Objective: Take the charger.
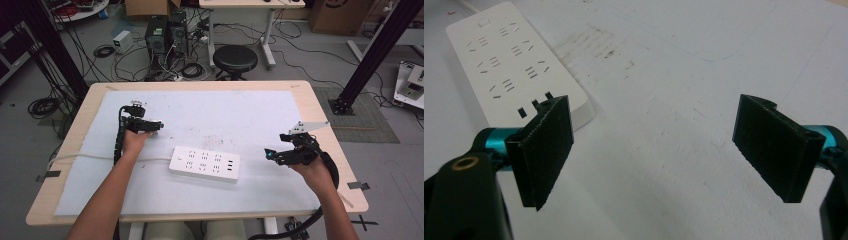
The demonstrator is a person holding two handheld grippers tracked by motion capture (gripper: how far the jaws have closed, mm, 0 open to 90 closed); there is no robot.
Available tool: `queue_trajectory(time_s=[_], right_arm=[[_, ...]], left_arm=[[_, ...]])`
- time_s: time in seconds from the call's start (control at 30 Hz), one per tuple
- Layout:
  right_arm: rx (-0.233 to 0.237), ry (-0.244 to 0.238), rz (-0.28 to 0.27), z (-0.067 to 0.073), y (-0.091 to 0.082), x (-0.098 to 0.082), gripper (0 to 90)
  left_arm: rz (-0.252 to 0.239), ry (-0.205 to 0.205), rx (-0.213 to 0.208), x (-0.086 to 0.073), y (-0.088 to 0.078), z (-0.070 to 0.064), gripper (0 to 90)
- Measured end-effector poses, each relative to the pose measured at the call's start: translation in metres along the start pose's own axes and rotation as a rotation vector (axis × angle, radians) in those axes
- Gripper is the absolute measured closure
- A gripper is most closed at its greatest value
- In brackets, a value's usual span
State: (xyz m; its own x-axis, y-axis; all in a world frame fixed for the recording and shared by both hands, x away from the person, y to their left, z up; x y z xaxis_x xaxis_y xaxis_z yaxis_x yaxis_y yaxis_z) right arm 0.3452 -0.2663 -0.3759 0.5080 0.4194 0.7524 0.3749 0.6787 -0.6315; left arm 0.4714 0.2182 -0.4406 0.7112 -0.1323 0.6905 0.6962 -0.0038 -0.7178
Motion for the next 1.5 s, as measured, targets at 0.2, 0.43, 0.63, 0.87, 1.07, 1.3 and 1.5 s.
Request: queue_trajectory(time_s=[0.2,0.43,0.63,0.87,1.07,1.3,1.5], right_arm=[[-0.002,0.002,-0.004,-0.001,-0.002,-0.001,16.8],[-0.003,0.011,0.001,-0.001,-0.001,-0.005,16.8],[-0.004,0.013,0.001,-0.001,-0.002,-0.007,16.8],[-0.004,0.009,-0.004,0.000,-0.003,-0.008,16.9],[-0.004,0.012,-0.001,0.000,-0.004,-0.011,16.9],[0.001,-0.008,-0.001,0.002,-0.005,-0.009,16.9],[0.010,-0.010,0.007,0.007,-0.006,-0.010,16.9]], left_arm=[[0.029,0.031,-0.003,-0.004,0.006,-0.003,20.0],[0.034,0.042,-0.001,-0.009,0.011,-0.002,23.4],[0.024,0.051,-0.010,-0.010,0.010,-0.001,26.0],[-0.018,0.060,-0.025,-0.013,0.007,-0.002,42.3],[-0.042,0.029,-0.036,-0.017,0.003,0.002,42.5],[-0.120,0.024,-0.055,-0.016,-0.017,0.008,42.5],[-0.175,0.025,-0.109,-0.020,-0.035,0.012,42.5]])
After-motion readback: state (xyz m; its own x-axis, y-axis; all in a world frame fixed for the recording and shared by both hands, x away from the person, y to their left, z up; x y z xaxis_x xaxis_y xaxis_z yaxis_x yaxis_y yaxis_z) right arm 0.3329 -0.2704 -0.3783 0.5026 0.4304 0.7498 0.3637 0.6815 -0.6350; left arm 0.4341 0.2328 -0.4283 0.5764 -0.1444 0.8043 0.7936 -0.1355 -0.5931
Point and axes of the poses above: each handheld gripper's, and its own axes: y roughly forward along the jaws, x roughly out of its top, z roughly to its left, the point moved 2 cm from there along y, roughly forward along the jaws, and after that the axes turned 12 degrees about x, right-handed, at the moved point
